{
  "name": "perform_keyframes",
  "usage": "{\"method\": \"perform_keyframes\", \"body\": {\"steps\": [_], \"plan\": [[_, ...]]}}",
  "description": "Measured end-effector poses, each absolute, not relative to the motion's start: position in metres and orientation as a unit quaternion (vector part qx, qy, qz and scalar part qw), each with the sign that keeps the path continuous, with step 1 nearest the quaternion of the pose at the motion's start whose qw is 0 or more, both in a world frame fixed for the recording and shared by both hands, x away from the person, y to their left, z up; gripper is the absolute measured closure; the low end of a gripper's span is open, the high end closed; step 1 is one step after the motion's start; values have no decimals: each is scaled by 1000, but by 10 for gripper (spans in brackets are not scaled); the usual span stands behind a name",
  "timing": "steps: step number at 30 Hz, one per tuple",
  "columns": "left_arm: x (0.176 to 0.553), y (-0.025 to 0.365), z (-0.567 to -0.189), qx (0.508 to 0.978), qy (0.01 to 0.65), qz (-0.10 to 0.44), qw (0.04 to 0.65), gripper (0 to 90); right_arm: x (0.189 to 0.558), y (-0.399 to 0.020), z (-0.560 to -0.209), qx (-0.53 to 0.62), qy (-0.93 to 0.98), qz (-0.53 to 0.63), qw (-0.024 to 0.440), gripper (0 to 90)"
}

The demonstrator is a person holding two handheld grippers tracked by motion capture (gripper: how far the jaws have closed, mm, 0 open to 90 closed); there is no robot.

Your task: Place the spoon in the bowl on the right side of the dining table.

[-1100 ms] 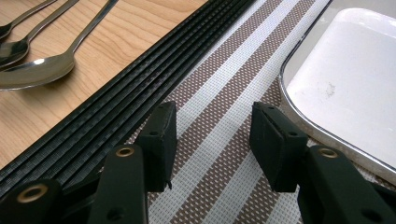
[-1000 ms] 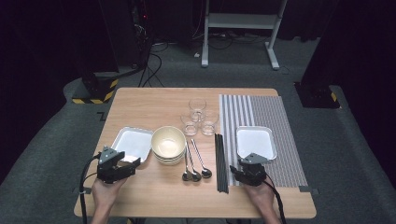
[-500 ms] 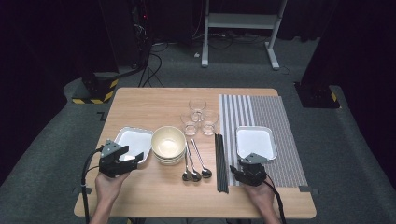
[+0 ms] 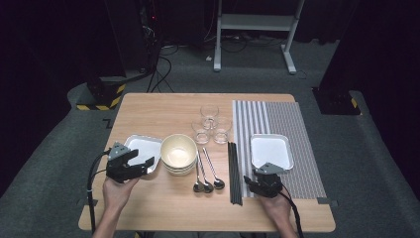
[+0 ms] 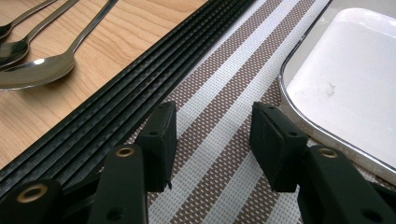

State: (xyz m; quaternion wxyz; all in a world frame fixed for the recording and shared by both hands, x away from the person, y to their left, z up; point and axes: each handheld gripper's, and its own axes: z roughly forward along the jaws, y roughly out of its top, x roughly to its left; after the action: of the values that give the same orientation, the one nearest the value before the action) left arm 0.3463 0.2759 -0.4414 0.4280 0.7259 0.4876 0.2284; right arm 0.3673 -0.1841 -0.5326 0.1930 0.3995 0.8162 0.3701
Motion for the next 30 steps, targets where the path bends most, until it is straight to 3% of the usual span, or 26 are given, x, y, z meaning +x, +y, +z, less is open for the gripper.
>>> {"method": "perform_keyframes", "body": {"steps": [30], "plan": [[371,261,-431,734,479,211,432,264,367,-184,-533,399,817,370,193,517]]}}
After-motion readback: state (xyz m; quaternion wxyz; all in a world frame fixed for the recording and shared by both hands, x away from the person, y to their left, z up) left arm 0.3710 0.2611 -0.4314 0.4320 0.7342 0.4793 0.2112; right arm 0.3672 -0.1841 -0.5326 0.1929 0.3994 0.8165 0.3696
